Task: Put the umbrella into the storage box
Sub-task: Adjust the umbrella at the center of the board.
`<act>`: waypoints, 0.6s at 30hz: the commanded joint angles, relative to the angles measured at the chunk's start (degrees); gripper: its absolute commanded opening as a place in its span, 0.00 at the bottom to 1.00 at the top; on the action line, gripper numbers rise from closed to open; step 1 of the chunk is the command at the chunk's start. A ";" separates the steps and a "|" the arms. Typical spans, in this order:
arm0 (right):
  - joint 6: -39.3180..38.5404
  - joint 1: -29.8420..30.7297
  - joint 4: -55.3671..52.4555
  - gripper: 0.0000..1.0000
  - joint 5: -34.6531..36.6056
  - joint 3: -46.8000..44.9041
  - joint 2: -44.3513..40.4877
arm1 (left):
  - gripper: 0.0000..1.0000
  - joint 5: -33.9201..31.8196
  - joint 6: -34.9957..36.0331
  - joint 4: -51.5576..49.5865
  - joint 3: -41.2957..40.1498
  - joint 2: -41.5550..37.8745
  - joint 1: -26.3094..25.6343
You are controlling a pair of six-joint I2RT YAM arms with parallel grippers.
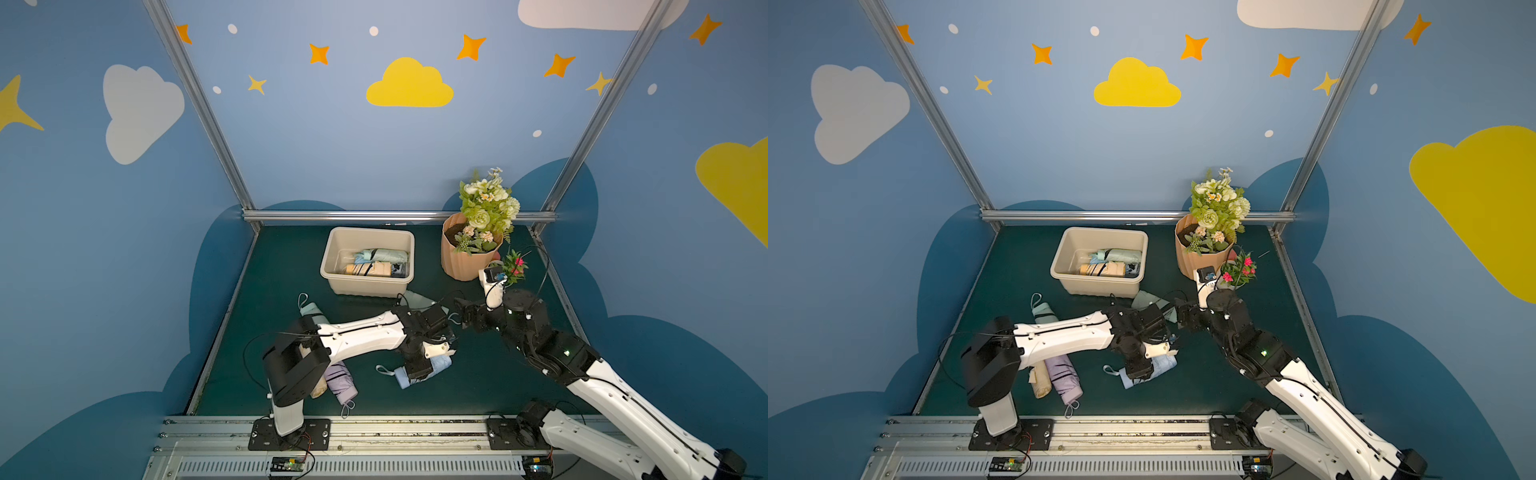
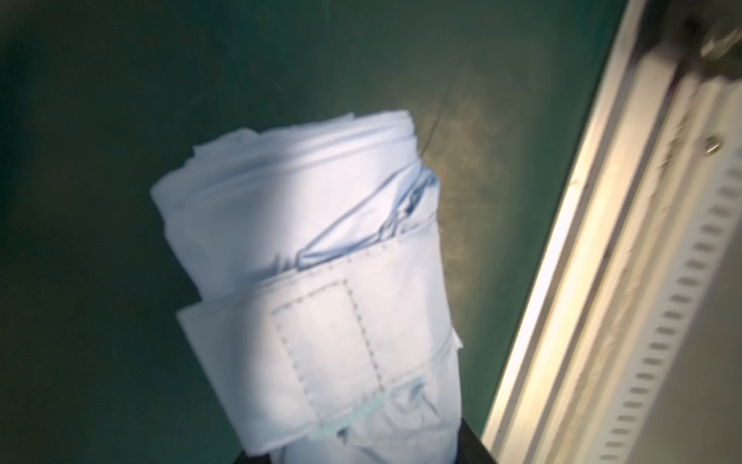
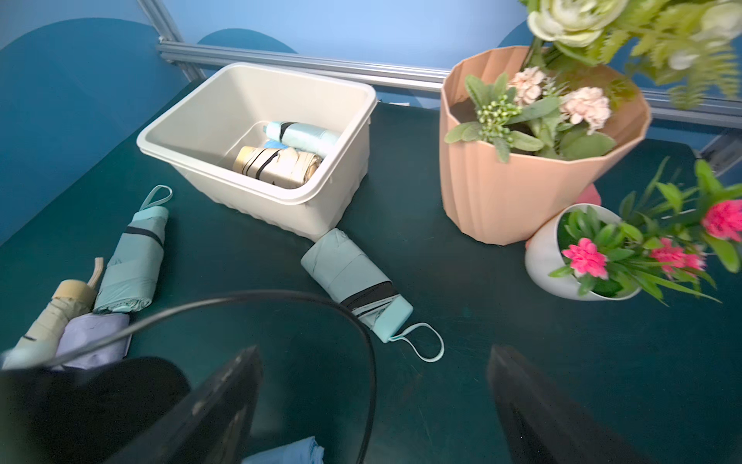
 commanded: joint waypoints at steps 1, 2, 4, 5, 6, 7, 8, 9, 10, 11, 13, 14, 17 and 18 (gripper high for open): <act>1.37 -0.19 -3.98 0.94 5.05 1.85 -2.43 | 0.55 -4.54 8.23 -6.22 1.05 2.42 0.27; 1.42 -0.19 -4.50 0.94 5.66 1.85 -3.12 | 0.57 -5.05 8.55 -5.95 1.00 2.59 0.27; 1.46 -0.18 -5.34 0.93 6.69 1.77 -4.08 | 0.66 -5.55 8.97 -4.81 0.60 2.19 0.27; 1.45 -0.26 -5.62 0.94 7.06 1.70 -4.39 | 0.70 -6.02 8.98 -3.83 0.08 1.69 0.26; 1.07 -0.21 -5.88 0.94 7.28 1.60 -4.52 | 0.75 -6.75 8.83 -2.63 -0.66 1.13 0.28; 0.85 -0.18 -6.14 0.94 7.50 1.67 -4.51 | 0.79 -7.66 8.53 -1.48 -1.34 0.60 0.27; 0.51 -0.18 -6.51 0.94 7.73 1.76 -4.43 | 0.84 -8.52 8.33 -0.06 -2.16 -0.38 0.33; 0.17 -0.19 -6.69 0.94 7.82 1.98 -4.19 | 0.88 -8.87 8.28 1.09 -3.11 -1.52 0.27; -0.31 -0.24 -6.74 0.94 7.84 2.10 -4.08 | 0.90 -8.86 8.24 2.04 -3.85 -2.64 0.27; -0.87 -0.33 -6.63 0.94 7.84 2.35 -3.71 | 0.92 -8.51 8.14 3.09 -4.79 -4.21 0.35; -2.57 -0.49 -6.15 0.96 7.65 2.47 -3.08 | 0.93 -6.30 7.76 5.69 -7.25 -8.10 0.59; -3.62 -0.74 -5.78 0.96 7.43 2.39 -2.55 | 0.93 -4.37 7.56 7.63 -9.18 -10.90 0.80; -6.11 -1.95 -4.06 0.97 5.83 2.07 -1.00 | 0.93 0.72 5.89 15.92 -16.74 -21.36 1.32; -6.53 -2.42 -3.45 0.97 5.42 1.95 -0.54 | 0.93 1.22 4.91 18.72 -19.25 -24.95 1.43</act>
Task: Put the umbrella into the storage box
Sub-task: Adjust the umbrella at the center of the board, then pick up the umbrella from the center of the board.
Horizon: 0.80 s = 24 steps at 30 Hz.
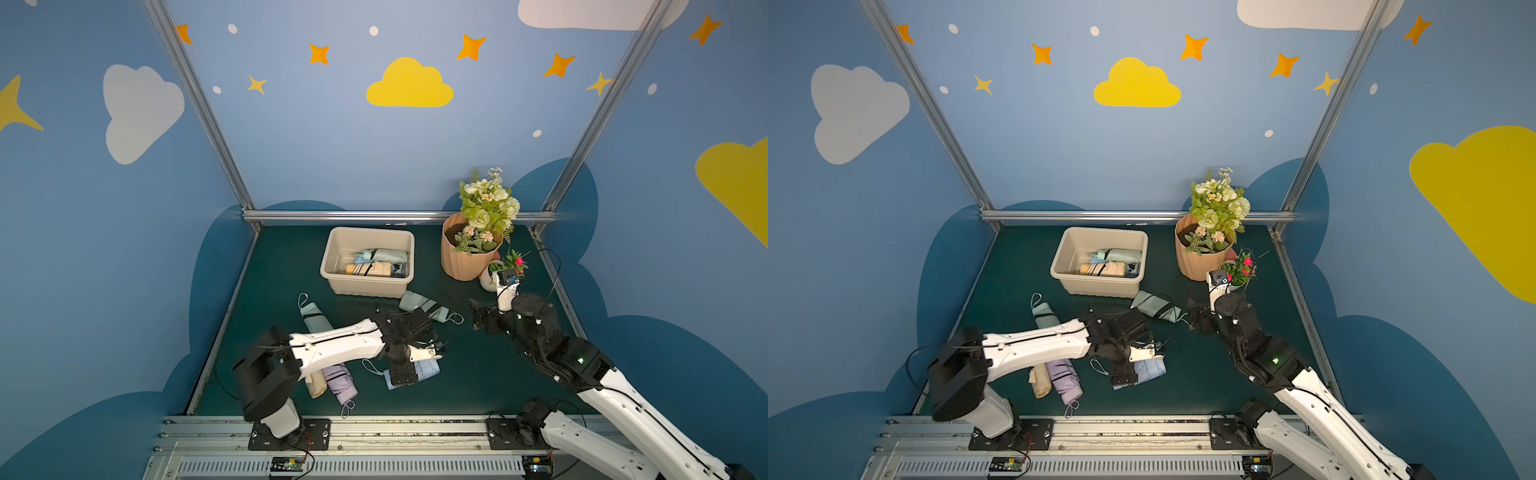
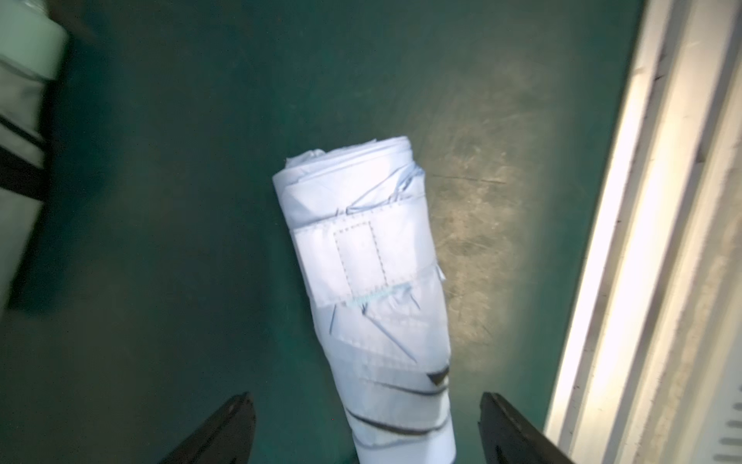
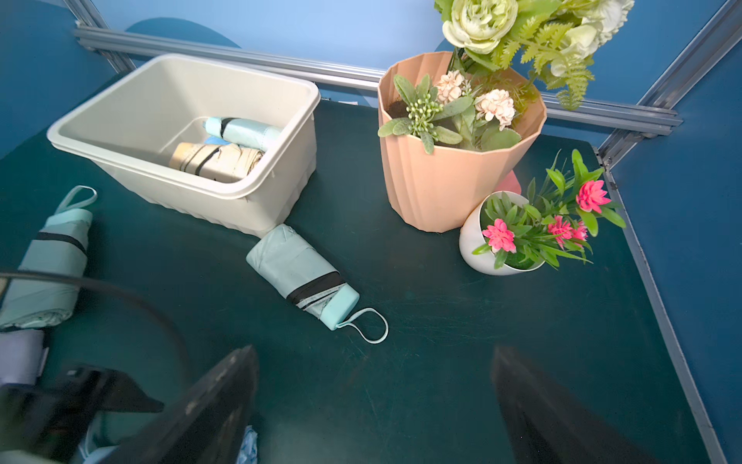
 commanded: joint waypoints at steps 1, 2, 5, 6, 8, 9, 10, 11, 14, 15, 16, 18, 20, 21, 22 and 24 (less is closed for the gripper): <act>-3.07 -1.56 2.65 0.97 -0.59 0.99 1.68 | 0.93 4.72 -2.97 11.65 -6.85 -11.04 0.58; -2.98 -2.14 3.45 0.97 -0.41 0.74 2.34 | 0.93 3.66 -5.12 15.01 -9.50 -14.53 0.65; -2.19 -3.73 6.10 0.97 -2.29 0.10 4.70 | 0.93 -1.79 -12.59 24.28 -15.32 -21.84 1.11; -2.32 -4.03 6.82 0.97 -3.99 0.16 5.57 | 0.93 -3.54 -14.92 26.16 -16.11 -23.30 1.52; -4.12 -4.11 7.73 0.96 -9.36 0.81 8.38 | 0.93 -9.49 -20.54 30.10 -17.54 -25.98 3.04; -5.45 -4.05 7.93 0.96 -12.60 1.24 9.70 | 0.93 -11.78 -23.20 31.44 -18.00 -26.82 3.88; -8.72 -4.06 8.10 0.96 -18.66 1.73 11.23 | 0.93 -14.07 -26.19 32.85 -18.58 -27.78 5.30; -12.88 -3.71 7.79 0.95 -24.57 2.34 12.83 | 0.93 -16.43 -29.21 34.22 -19.28 -28.44 6.81; -22.39 -1.40 3.68 0.95 -34.86 4.92 17.38 | 0.93 -21.84 -39.09 34.99 -20.56 -29.95 12.40; -25.49 -0.60 1.72 0.95 -37.35 5.60 18.65 | 0.93 -23.02 -42.54 34.50 -20.88 -30.41 14.35; -29.38 0.67 -0.47 0.95 -39.00 6.23 20.03 | 0.93 -24.12 -46.54 33.55 -21.34 -30.85 16.88; -35.78 3.18 -3.81 0.95 -40.50 6.30 22.48 | 0.94 -24.00 -54.02 32.52 -22.48 -31.93 21.45; -41.72 6.13 -6.85 0.95 -42.23 5.63 25.17 | 0.94 -22.15 -61.11 33.07 -24.30 -33.09 25.35; -43.75 7.21 -8.24 0.95 -43.22 5.63 26.38 | 0.93 -21.45 -63.22 33.43 -24.92 -33.44 26.54; -45.53 8.49 -9.70 0.95 -44.34 5.68 27.89 | 0.93 -20.97 -65.17 33.74 -25.67 -33.95 27.63; -48.03 10.58 -11.94 0.95 -46.31 6.04 30.89 | 0.93 -21.13 -67.84 33.03 -26.18 -34.63 28.86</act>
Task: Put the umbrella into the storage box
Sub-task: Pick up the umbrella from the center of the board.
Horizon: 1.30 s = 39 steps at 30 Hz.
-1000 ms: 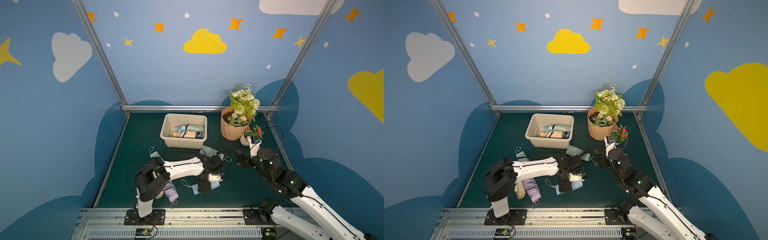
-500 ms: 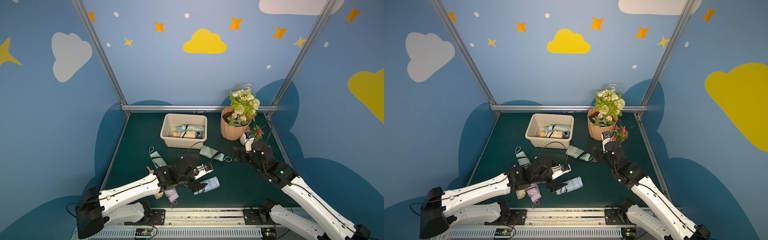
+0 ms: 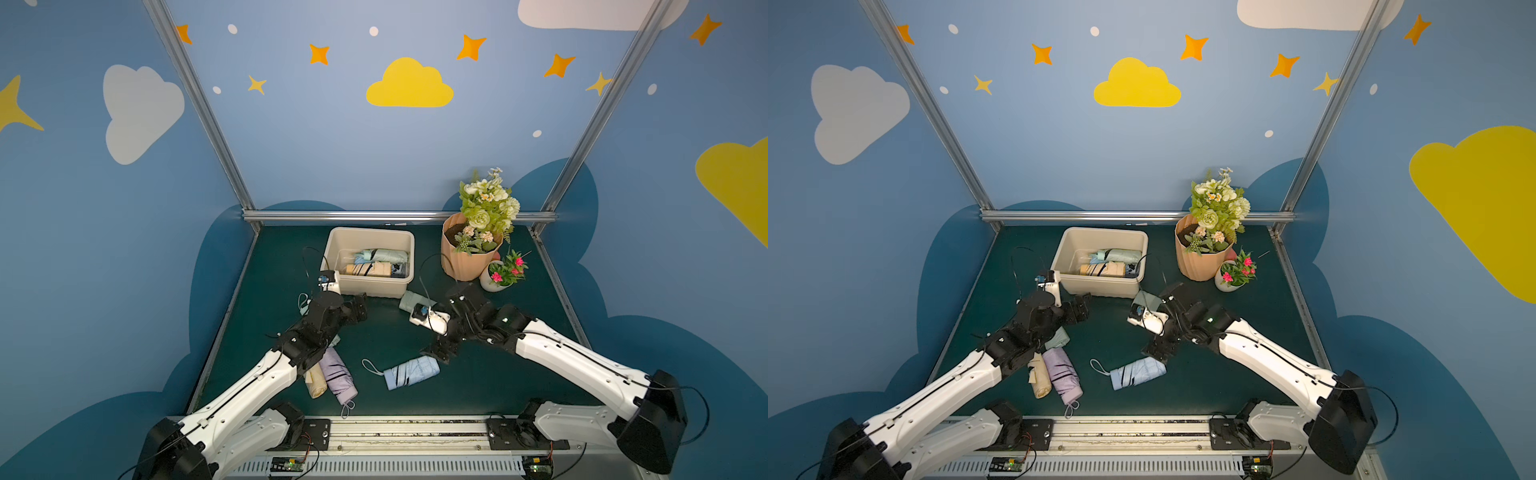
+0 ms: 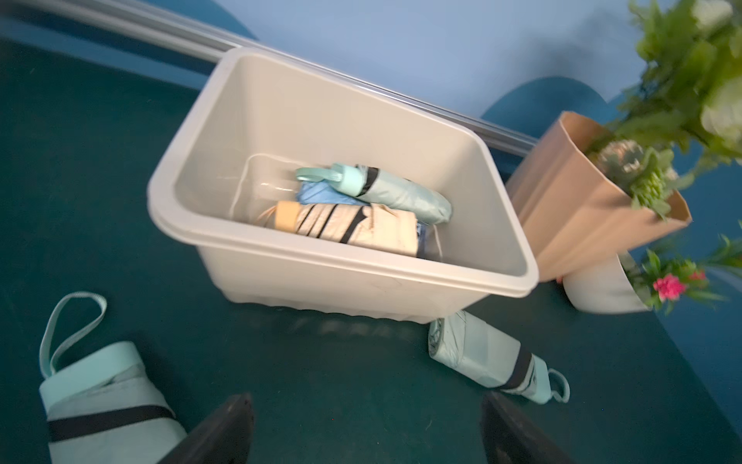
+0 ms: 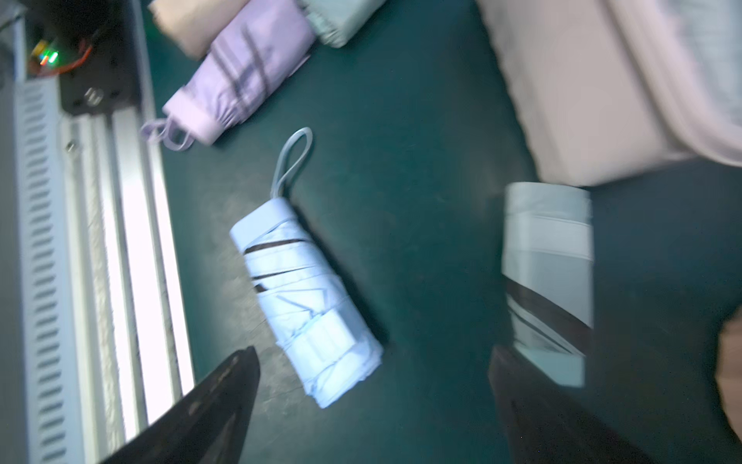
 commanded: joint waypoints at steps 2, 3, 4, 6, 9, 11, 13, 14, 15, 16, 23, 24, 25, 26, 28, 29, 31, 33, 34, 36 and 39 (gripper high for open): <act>-10.91 3.43 -8.36 0.95 -8.02 1.42 5.74 | 0.93 -0.95 -11.68 -0.62 -1.01 -1.74 1.73; -11.10 4.15 -7.76 0.95 -8.20 1.53 7.05 | 0.93 -1.71 -12.77 -1.72 -1.12 -2.15 2.01; -11.21 4.91 -6.37 0.95 -7.90 1.28 8.06 | 0.93 -2.59 -13.95 -2.95 -1.30 -2.56 2.23; -10.66 5.54 -3.60 0.95 -7.13 1.17 10.22 | 0.93 -4.52 -16.27 -5.32 -1.83 -3.77 2.57; -7.98 6.21 -2.38 0.93 -4.34 3.26 15.36 | 0.93 -7.68 -20.58 -7.96 -3.60 -7.11 3.06; -7.93 7.02 -1.38 0.92 -0.89 4.35 18.29 | 0.93 -9.54 -22.44 -8.32 -5.39 -9.96 3.16; -8.57 7.69 -0.90 0.92 2.00 5.57 21.12 | 0.93 -11.48 -24.19 -9.26 -6.81 -12.97 3.21; -8.58 7.93 -0.82 0.92 2.71 6.14 22.02 | 0.93 -12.17 -24.48 -9.74 -7.21 -14.18 3.30; -8.66 8.07 -0.50 0.92 3.21 6.48 22.94 | 0.93 -13.00 -24.60 -10.34 -7.60 -15.49 3.29; -8.75 8.17 -0.29 0.92 3.33 6.73 23.64 | 0.93 -13.75 -24.83 -11.02 -7.81 -16.65 3.29; -10.67 10.14 -0.64 0.92 3.62 6.19 25.99 | 0.92 -16.60 -27.37 -14.16 -9.27 -20.57 3.39; -10.84 10.42 -0.61 0.92 3.60 6.02 26.17 | 0.92 -16.70 -27.71 -14.22 -9.48 -20.70 3.34; -11.38 10.63 -0.49 0.92 3.60 5.78 26.36 | 0.92 -16.74 -28.01 -14.17 -9.58 -20.72 3.43; -11.75 10.98 -0.30 0.92 3.83 5.53 26.67 | 0.92 -16.83 -28.09 -14.19 -9.66 -20.77 3.57; -11.79 11.56 0.21 0.92 5.47 5.24 27.42 | 0.92 -16.99 -28.06 -14.04 -9.62 -20.56 3.44; -11.46 11.74 0.32 0.92 6.40 5.40 27.83 | 0.92 -17.01 -27.99 -14.10 -9.67 -20.51 3.38; -10.33 12.02 0.23 0.91 8.42 5.91 28.61 | 0.92 -17.07 -27.84 -14.02 -9.64 -20.41 3.43; -9.89 12.32 0.24 0.89 9.88 6.44 29.17 | 0.92 -17.09 -27.74 -14.02 -9.65 -20.37 3.56; -9.98 12.55 0.25 0.88 10.52 6.56 29.41 | 0.92 -17.11 -27.71 -14.03 -9.71 -20.34 3.58; -10.20 12.88 0.39 0.86 11.64 6.74 29.89 | 0.92 -17.17 -27.94 -14.10 -9.80 -20.47 3.71; -10.66 13.27 0.29 0.82 13.53 7.12 30.43 | 0.92 -17.14 -28.05 -14.14 -9.89 -20.59 3.90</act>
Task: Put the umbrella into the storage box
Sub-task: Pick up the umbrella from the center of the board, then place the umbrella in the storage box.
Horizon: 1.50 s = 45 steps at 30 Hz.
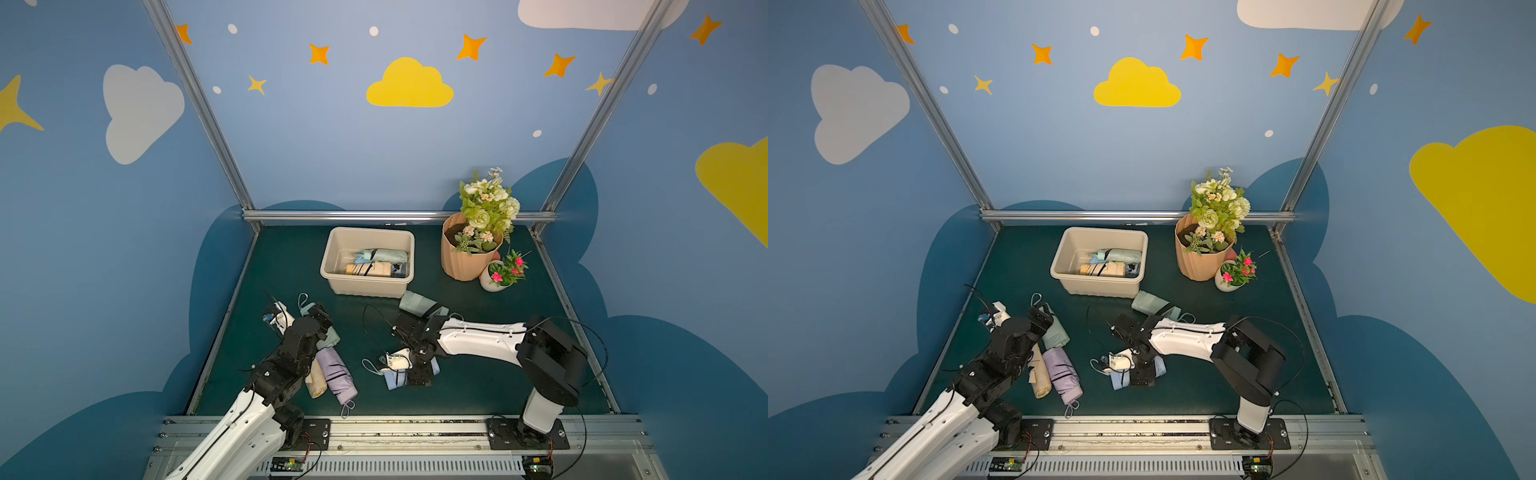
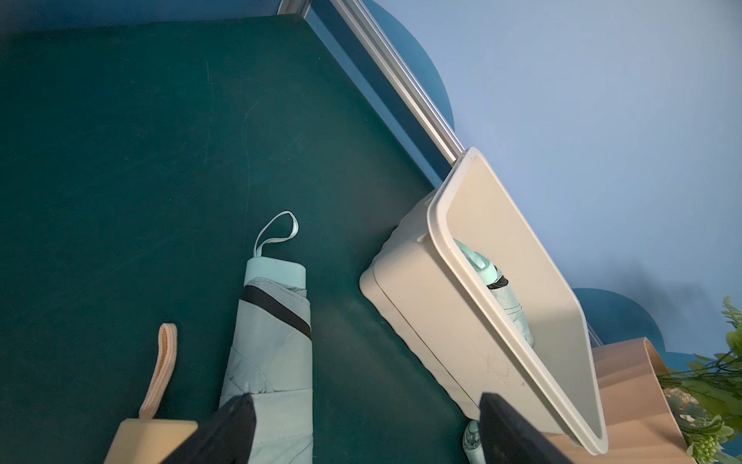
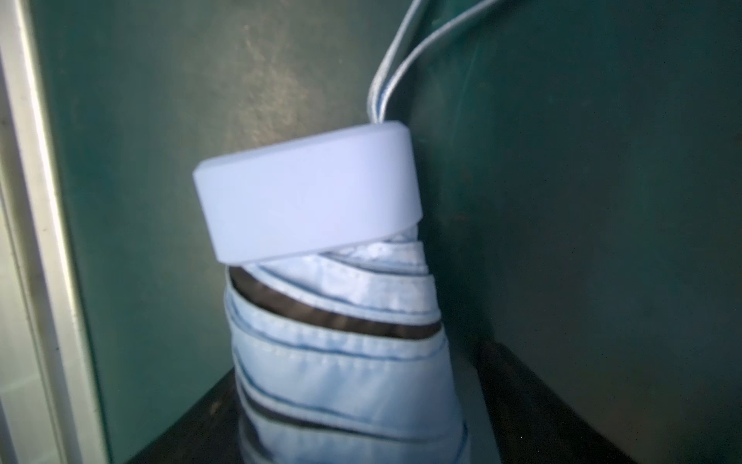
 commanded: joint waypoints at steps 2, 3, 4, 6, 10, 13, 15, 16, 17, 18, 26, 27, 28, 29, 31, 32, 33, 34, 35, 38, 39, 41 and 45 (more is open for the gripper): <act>-0.52 0.73 -0.30 0.77 3.49 1.62 1.54 | 0.92 -1.14 -0.08 -0.74 -0.56 -0.32 0.60; -0.52 0.81 -0.39 0.75 3.66 1.81 1.46 | 0.92 -1.14 -0.13 -0.82 -0.65 -0.31 0.65; -0.52 0.85 -0.44 0.72 3.76 1.87 1.32 | 0.92 -1.14 -0.14 -0.85 -0.67 -0.40 0.74; -0.44 1.00 -0.99 0.68 3.48 2.24 0.48 | 0.92 -1.14 -0.08 -0.99 -0.69 -0.48 1.07; 0.17 0.87 -2.31 0.59 2.48 3.17 -2.46 | 0.92 -1.36 -0.07 -2.78 0.05 0.07 1.77; 1.11 -0.22 -3.66 0.52 0.96 4.66 -5.04 | 0.92 -1.41 -0.74 -5.74 1.28 1.28 2.52; 2.01 -1.31 -4.16 0.47 -0.11 6.09 -6.87 | 0.92 -1.12 -1.73 -7.55 1.97 2.20 3.24; 2.51 -1.89 -4.26 0.46 -0.48 6.73 -7.64 | 0.92 -0.82 -2.41 -8.20 2.18 2.66 3.56; 3.08 -2.41 -4.27 0.45 -0.37 7.77 -8.47 | 0.91 -0.28 -3.45 -9.03 2.41 3.15 4.14; 3.61 -3.04 -4.26 0.44 -0.73 8.65 -9.18 | 0.91 0.38 -4.41 -9.82 2.70 3.66 4.77; 8.74 -8.95 -0.75 0.41 -3.02 17.88 -10.53 | 0.90 7.12 -6.21 -11.96 5.69 9.29 10.33; 9.25 -9.98 -0.27 0.41 -3.58 19.69 -10.08 | 0.90 7.65 -6.01 -11.92 6.03 9.80 11.03; 9.68 -10.75 -0.06 0.40 -4.03 21.24 -9.68 | 0.90 8.17 -5.75 -11.99 6.24 10.20 11.59; 10.22 -11.73 0.21 0.40 -4.76 23.08 -9.08 | 0.90 8.84 -5.52 -12.12 6.49 10.70 12.48; 11.49 -13.56 0.85 0.40 -6.36 26.37 -7.61 | 0.90 10.25 -5.31 -12.50 6.90 11.61 13.75; 12.19 -14.46 1.16 0.41 -7.27 28.09 -6.74 | 0.90 11.03 -5.19 -12.52 6.87 12.10 14.51; 12.68 -15.36 1.63 0.40 -8.10 29.72 -5.71 | 0.90 11.84 -5.19 -12.60 6.90 12.49 15.21; 13.14 -16.03 2.08 0.41 -8.56 31.04 -4.72 | 0.90 12.43 -5.21 -12.57 6.96 12.80 15.76; 13.40 -16.69 2.52 0.41 -8.94 32.76 -3.60 | 0.90 12.90 -5.02 -12.47 6.87 13.03 16.34; 13.45 -18.22 2.77 0.40 -9.59 38.50 0.56 | 0.90 13.99 -4.24 -12.09 6.96 13.74 17.74; 13.34 -18.59 2.74 0.40 -9.65 40.35 2.13 | 0.90 14.28 -3.80 -12.04 7.00 14.05 18.11; 12.25 -18.91 2.75 0.40 -9.93 43.00 4.49 | 0.90 14.64 -3.02 -11.92 7.13 14.44 18.79; 9.51 -19.43 2.77 0.40 -9.13 47.87 9.39 | 0.90 15.15 -2.27 -12.08 7.03 14.43 19.93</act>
